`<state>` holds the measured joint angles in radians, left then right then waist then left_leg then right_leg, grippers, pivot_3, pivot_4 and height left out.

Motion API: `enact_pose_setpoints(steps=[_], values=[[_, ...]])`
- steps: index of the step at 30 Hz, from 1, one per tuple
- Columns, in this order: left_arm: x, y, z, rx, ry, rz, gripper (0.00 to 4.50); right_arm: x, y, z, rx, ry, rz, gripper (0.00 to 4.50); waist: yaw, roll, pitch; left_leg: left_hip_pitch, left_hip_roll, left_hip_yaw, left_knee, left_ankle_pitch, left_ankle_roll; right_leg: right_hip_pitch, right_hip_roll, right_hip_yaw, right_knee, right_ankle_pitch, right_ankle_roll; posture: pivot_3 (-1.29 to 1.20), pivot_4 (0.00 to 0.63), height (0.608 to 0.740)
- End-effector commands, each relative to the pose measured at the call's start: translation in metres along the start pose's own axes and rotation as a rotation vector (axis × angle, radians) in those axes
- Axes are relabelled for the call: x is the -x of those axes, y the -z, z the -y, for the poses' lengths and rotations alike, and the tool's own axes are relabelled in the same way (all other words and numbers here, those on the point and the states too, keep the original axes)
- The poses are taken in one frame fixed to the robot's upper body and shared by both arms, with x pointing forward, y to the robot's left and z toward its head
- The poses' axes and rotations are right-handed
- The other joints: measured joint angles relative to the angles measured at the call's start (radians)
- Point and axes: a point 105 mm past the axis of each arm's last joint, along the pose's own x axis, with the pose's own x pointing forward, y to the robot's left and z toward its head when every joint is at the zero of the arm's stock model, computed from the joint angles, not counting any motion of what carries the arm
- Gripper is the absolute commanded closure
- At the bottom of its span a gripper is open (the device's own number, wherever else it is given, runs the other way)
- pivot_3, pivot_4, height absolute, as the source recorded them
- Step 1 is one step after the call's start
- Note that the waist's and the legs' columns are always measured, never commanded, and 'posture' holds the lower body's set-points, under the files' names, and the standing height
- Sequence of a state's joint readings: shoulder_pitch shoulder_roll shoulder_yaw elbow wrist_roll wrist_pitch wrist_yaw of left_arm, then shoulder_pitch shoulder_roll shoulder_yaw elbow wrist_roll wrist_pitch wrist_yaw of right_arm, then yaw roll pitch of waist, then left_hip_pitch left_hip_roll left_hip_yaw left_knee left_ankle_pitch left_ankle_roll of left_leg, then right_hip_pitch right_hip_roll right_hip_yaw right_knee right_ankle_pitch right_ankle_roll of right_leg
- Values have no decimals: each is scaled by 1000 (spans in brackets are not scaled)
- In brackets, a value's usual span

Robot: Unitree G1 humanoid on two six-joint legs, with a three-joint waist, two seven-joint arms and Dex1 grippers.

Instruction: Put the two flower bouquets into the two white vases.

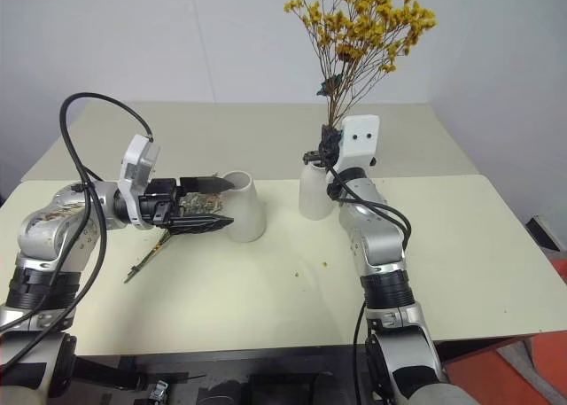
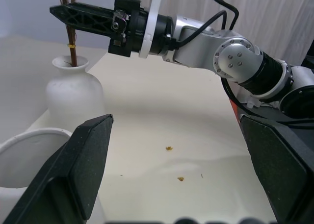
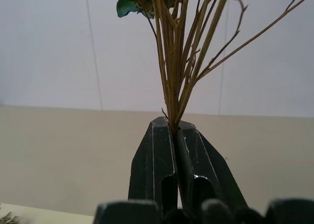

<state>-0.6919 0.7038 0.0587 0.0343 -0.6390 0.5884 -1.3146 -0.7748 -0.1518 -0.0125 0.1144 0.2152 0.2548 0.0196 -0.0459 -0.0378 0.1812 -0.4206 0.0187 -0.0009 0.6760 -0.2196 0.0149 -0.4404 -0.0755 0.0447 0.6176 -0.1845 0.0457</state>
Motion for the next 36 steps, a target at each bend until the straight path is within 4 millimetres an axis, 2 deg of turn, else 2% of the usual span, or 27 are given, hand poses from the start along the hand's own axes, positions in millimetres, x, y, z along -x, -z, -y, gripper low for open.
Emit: enact_pose_setpoints(steps=[1,2,5,9,16,26,29,34,35,36], values=[[3,-12,4,-49,5,22,0,-3,-19,1,11,-11,70,4467,0,0,0,0,0,0,0,0,0,0,0,0,0,0,0,0,150,740],[3,-12,4,-48,7,22,0,-3,-19,2,10,-10,70,4467,0,0,0,0,0,0,0,0,0,0,0,0,0,0,0,0,150,740],[3,-12,5,-45,8,24,0,-4,-21,3,18,-11,66,3693,0,0,0,0,0,0,0,0,0,0,0,0,0,0,0,0,150,740],[3,-11,7,-41,20,27,0,-2,-28,0,55,-17,93,2380,1,0,0,0,0,0,0,0,0,0,0,0,1,0,0,0,150,740],[2,-11,6,-40,21,29,0,5,-34,-1,54,-4,93,2380,1,0,0,0,0,0,0,0,0,0,0,0,1,0,0,0,150,740],[-2,-9,6,-32,36,29,0,9,-13,-1,99,-54,-84,2380,1,0,0,0,0,0,0,0,0,0,0,0,3,0,-1,0,150,740],[-1,-8,6,-31,30,27,0,8,-14,2,89,-55,-119,1770,1,0,0,1,0,0,0,0,0,0,0,0,3,-1,-1,0,150,740],[0,-7,7,-31,27,25,0,10,-25,3,141,-111,-154,229,2,0,0,1,0,0,0,0,0,0,0,0,3,-1,-1,0,150,740],[0,-7,7,-30,26,26,0,11,-29,2,153,-132,-152,41,2,0,0,1,0,0,0,0,0,0,0,0,3,-1,-1,0,150,740],[0,-7,7,-30,26,25,0,12,-32,1,166,-148,-151,41,2,0,0,1,0,0,0,0,0,0,0,0,3,-1,-1,0,150,740]])
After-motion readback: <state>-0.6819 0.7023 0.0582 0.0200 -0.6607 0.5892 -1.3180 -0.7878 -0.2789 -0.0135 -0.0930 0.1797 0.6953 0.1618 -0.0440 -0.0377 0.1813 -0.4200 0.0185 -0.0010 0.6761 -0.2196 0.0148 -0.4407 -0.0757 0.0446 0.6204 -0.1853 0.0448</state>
